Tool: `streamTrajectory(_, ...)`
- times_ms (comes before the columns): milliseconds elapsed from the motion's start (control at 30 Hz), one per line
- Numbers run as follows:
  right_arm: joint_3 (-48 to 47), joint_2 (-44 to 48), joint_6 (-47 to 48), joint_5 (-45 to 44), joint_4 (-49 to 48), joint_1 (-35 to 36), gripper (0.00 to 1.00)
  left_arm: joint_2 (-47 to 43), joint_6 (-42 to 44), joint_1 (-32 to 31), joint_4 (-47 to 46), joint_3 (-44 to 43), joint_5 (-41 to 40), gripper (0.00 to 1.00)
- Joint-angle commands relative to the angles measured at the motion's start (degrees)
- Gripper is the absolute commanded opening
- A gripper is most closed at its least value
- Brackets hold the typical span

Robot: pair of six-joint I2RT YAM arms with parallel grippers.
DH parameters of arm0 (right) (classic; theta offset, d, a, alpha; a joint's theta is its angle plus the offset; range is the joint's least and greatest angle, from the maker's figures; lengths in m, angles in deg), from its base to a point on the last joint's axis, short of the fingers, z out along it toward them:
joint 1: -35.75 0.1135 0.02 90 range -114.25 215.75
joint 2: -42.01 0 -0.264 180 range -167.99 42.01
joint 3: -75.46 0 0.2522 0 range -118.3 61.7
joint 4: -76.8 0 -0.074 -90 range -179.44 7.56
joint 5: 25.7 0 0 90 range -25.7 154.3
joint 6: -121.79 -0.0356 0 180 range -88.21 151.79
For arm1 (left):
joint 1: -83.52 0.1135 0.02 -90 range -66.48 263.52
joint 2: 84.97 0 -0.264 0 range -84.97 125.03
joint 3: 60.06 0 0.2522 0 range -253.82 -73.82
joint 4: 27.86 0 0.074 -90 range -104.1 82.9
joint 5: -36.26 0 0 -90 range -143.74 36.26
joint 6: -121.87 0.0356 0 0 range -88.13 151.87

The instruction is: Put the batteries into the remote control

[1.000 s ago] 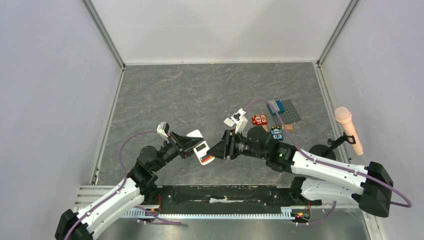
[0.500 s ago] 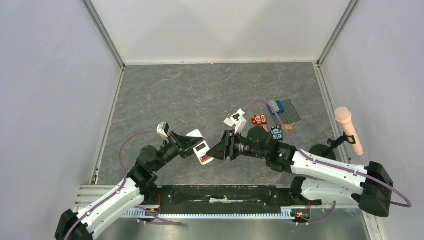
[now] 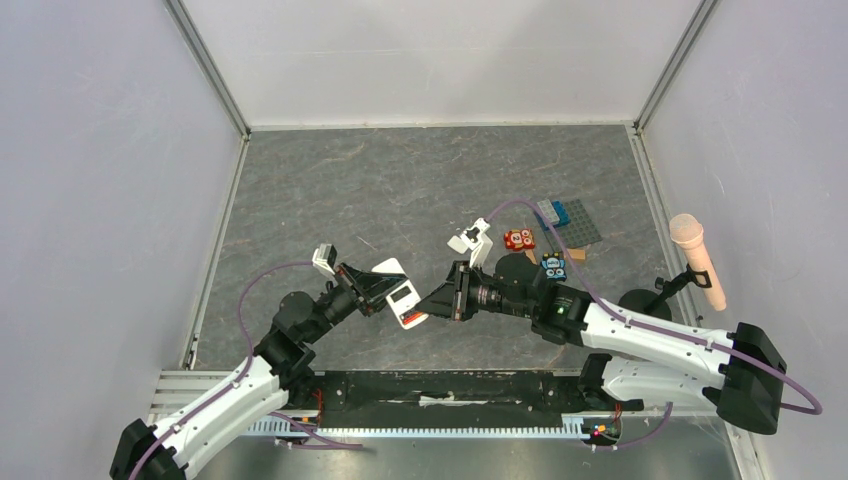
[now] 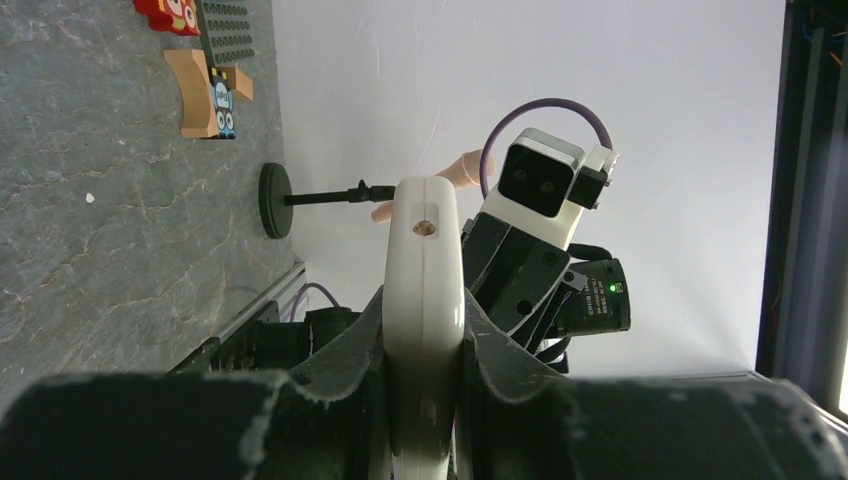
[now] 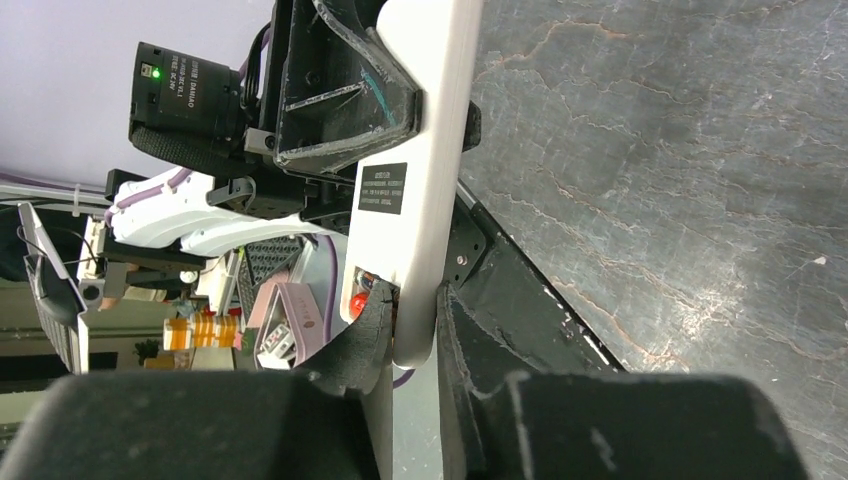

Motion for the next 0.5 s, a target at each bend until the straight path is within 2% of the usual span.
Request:
streamTrajectory(0,0.00,-0.59,0.95,0.21,-0.99,0.20,0.10,-0.51,0.67,-0.17,-3.67,-1.08,-0.12,0.02)
streamTrajectory(100,-0.11,-0.63,0.74,0.08,-0.97,0.24,0.15,-0.46,0.81,-0.17,-3.73,-1.16,-0.12,0.02)
streamTrajectory(133,-0.18,-0.58,0.58,-0.03,-1.00,0.21,0.19,-0.46,0.74,-0.17,-3.77,-1.16,-0.12,0.02)
streamTrajectory(233,-0.32,-0.30,-0.14,-0.38,-1.04,0.20,0.42,-0.36,0.91,-0.15,-3.60,-1.08,-0.17,0.02)
streamTrajectory(333,0.47,0.97,-1.40,-1.51,-2.32,0.21,0.57,-0.47,1.09,-0.15,-3.25,-0.92,-0.20,0.02)
streamTrajectory(467,1.58,1.28,-2.82,-0.62,-4.46,0.20,0.64,-0.46,0.96,-0.17,-3.22,-1.03,-0.27,0.02)
